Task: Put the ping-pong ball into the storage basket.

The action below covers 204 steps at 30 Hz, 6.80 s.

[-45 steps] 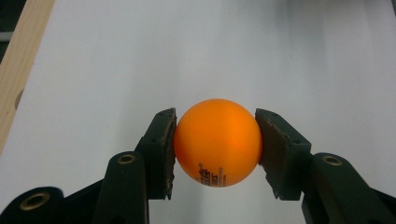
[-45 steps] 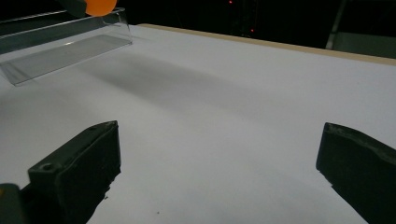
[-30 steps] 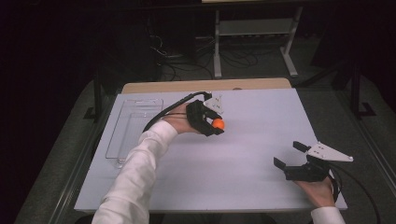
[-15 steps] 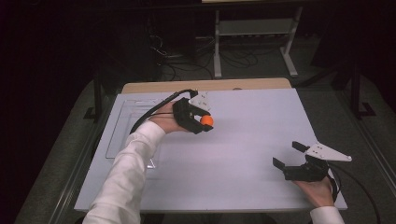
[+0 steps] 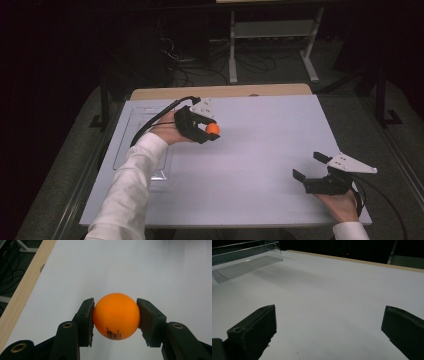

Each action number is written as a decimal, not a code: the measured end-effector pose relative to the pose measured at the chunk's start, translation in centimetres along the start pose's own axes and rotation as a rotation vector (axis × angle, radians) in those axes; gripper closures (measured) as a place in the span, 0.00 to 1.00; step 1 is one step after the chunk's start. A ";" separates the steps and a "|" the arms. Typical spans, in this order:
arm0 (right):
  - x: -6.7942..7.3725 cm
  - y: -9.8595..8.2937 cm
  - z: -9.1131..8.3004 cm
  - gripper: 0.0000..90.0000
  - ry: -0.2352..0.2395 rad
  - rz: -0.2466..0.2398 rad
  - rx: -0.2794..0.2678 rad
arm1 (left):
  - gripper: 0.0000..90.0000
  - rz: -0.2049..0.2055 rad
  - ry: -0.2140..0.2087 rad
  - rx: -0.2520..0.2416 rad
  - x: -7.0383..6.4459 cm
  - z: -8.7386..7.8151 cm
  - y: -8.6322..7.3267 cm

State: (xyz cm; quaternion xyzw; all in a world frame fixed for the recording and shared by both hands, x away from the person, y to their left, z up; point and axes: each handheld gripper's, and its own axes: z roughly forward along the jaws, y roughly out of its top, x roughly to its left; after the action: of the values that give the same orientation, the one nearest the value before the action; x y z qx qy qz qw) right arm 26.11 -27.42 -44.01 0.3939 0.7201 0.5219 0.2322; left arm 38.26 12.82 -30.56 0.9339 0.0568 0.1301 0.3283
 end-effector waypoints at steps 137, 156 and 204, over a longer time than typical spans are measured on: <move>0.0 -0.1 0.3 0.00 0.007 -0.010 0.040 | 0.56 -0.146 0.017 0.417 1.2 -7.9 -10.1; 0.0 -0.2 0.3 0.00 0.007 -0.013 0.043 | 0.56 -0.154 0.010 0.444 1.1 -6.5 -11.4; 0.0 -0.2 0.4 0.00 0.008 -0.021 0.059 | 0.56 -0.182 -0.074 0.486 0.2 -1.7 -14.5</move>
State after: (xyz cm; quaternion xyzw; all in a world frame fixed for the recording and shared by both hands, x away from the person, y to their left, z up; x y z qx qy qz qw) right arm 26.36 -27.19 -44.39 0.3909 0.7402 0.4995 0.2231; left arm 37.70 25.15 -38.31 0.9805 0.1580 0.0482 0.1067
